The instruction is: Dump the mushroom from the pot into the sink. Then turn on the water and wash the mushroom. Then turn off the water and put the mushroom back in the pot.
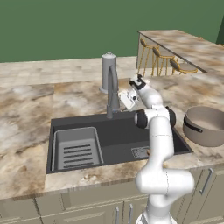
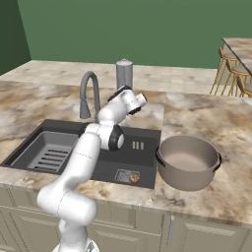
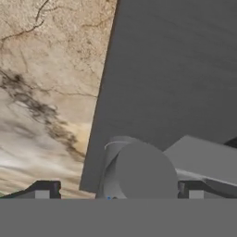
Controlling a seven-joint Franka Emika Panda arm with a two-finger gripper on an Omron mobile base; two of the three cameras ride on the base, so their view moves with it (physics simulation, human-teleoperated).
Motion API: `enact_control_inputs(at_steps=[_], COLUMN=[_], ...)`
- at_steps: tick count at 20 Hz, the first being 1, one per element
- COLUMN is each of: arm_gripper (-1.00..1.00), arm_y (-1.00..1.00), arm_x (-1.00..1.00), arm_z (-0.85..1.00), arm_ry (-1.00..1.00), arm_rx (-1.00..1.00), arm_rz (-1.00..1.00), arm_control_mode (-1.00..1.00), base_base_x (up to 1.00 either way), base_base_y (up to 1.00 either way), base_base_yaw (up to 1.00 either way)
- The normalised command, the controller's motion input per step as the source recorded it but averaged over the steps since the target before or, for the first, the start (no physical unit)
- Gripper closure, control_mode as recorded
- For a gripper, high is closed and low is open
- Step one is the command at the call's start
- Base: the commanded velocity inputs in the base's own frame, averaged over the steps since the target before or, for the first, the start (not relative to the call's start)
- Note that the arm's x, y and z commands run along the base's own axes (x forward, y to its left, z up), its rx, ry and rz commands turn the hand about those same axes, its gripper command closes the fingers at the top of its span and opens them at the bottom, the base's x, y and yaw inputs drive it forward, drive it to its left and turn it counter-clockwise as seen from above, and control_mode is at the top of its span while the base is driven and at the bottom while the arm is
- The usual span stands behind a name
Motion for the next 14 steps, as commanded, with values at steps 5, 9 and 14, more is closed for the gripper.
enact_control_inputs(at_steps=[5,9,14], arm_gripper=[-1.0,-1.0,-1.0], arm_y=[0.01,-0.99,-1.0], arm_x=[-0.03,-0.25,-0.78], arm_z=[0.27,0.11,0.29], arm_ry=[-0.03,-0.03,-0.1], arm_rx=[-0.07,0.06,0.15], arm_rz=[0.01,0.0,0.0], arm_control_mode=[-1.0,-1.0,-1.0], base_base_x=[0.0,0.0,0.0], base_base_y=[0.0,0.0,0.0], base_base_yaw=[0.0,0.0,0.0])
